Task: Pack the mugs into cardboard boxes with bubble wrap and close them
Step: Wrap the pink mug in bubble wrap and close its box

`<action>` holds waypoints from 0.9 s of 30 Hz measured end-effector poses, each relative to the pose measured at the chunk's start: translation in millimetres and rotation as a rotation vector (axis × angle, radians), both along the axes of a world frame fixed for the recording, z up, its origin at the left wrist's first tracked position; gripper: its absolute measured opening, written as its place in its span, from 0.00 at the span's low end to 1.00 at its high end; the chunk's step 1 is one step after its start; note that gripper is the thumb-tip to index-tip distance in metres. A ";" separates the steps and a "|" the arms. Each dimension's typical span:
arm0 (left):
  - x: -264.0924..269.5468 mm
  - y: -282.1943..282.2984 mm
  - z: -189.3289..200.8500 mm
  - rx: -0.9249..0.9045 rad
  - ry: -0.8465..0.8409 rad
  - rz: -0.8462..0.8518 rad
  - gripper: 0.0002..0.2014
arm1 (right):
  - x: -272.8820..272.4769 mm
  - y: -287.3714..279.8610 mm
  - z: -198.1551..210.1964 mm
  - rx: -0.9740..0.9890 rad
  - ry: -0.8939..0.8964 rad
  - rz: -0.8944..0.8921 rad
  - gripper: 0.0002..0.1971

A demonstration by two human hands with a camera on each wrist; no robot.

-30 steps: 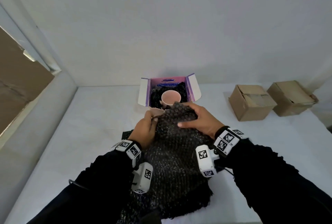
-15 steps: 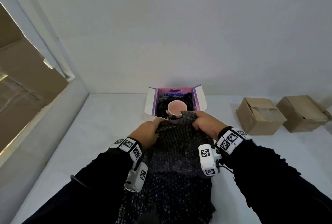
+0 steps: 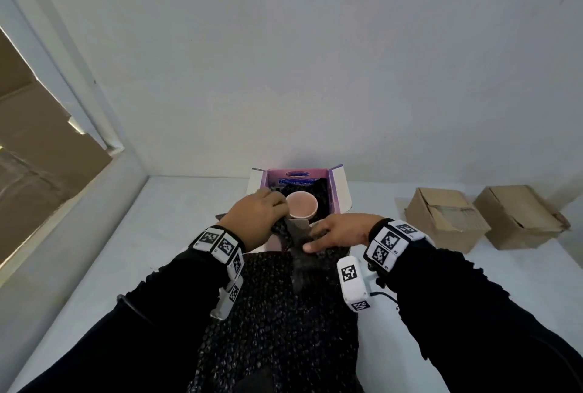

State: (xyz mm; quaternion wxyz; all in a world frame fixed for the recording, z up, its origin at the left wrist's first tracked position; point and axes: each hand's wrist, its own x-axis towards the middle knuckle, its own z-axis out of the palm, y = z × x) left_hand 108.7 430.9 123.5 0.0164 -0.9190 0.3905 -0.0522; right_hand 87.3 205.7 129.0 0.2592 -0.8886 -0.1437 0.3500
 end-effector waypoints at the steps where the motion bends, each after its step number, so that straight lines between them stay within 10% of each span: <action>1: 1.0 -3.9 1.1 0.028 -0.001 -0.010 0.12 | 1.5 0.3 3.5 -0.027 -0.002 0.016 0.22; 11: 4.0 -0.3 9.4 -0.071 0.049 0.081 0.33 | 24.3 -8.8 23.2 0.221 -0.201 -0.171 0.08; 16: 17.5 -2.2 13.4 -0.073 -0.081 0.059 0.11 | 29.9 -0.7 16.2 0.222 -0.339 -0.081 0.17; 27: 25.3 2.3 0.4 -0.223 -0.050 0.104 0.14 | 58.0 5.5 16.6 0.151 -0.214 -0.024 0.12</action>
